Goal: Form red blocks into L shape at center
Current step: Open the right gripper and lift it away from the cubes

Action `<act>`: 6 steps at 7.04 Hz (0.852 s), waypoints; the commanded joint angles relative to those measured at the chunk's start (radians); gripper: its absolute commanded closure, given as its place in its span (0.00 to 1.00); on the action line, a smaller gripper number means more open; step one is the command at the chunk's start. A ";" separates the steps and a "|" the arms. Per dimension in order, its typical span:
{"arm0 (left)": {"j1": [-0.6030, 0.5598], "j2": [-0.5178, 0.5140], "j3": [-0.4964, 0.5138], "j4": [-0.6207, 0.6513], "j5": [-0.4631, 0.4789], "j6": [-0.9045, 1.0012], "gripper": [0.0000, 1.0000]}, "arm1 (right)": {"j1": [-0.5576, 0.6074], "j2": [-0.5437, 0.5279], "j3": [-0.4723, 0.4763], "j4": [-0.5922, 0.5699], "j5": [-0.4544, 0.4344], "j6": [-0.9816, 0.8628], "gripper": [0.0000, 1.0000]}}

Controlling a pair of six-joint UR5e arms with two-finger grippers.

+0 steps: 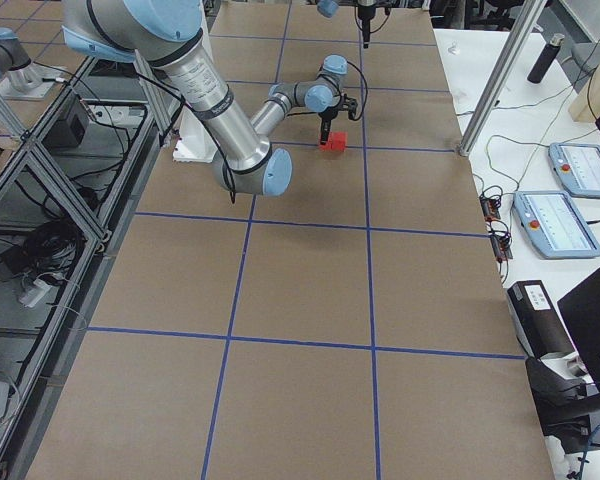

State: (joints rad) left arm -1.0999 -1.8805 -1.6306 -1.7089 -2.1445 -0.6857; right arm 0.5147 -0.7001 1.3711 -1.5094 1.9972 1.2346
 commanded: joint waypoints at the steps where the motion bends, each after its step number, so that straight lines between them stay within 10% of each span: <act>1: 0.000 -0.003 -0.003 0.003 0.000 -0.002 0.00 | 0.013 0.001 0.011 -0.002 0.003 -0.001 0.09; 6: 0.085 0.049 -0.138 -0.001 -0.005 -0.260 0.00 | 0.145 -0.097 0.254 -0.193 0.046 -0.054 0.01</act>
State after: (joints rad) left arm -1.0582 -1.8641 -1.7117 -1.7088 -2.1554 -0.8640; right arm 0.6226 -0.7460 1.5408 -1.6683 2.0397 1.2194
